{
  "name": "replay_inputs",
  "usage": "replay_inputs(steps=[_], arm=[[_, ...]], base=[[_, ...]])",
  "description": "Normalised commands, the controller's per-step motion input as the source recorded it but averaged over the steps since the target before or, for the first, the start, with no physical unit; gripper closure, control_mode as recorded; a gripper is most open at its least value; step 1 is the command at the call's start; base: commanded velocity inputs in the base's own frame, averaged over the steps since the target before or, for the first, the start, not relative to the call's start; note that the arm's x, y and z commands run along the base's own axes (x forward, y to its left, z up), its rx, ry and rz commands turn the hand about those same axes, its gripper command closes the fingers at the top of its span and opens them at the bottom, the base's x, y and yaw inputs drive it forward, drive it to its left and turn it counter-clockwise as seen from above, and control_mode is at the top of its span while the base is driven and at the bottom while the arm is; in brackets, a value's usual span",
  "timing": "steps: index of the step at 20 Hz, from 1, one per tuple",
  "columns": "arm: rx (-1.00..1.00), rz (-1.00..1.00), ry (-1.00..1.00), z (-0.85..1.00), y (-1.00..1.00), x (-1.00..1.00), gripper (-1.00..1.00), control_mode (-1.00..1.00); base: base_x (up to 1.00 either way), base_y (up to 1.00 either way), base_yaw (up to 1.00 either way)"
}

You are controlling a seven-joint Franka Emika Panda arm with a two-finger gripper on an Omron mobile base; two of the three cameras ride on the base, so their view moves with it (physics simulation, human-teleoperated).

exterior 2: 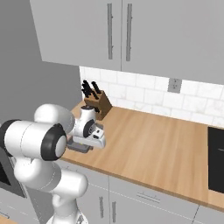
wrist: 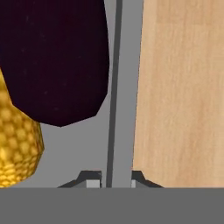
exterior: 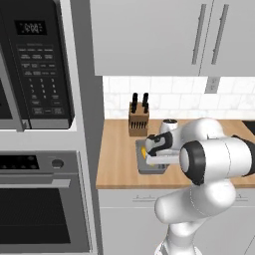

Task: Take the meat container that has the fish and place it on the second highest rack of the freezer. Then take the vegetable container that has the corn and eggplant and place it on the highest rack of the freezer.

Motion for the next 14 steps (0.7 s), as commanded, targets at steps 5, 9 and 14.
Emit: replay_inputs(steps=[5, 9, 14], arm=[[0.0, 0.0, -0.05, 0.16, -0.02, -0.04, 1.0, -1.0], [0.0, 0.0, -0.05, 0.48, 0.0, -0.08, 1.0, -1.0], [0.0, 0.0, -0.09, 0.55, -0.01, -0.14, 1.0, -1.0]], base=[[0.0, 0.0, 0.0], [0.0, 0.0, 0.0], [0.0, 0.0, 0.0]])
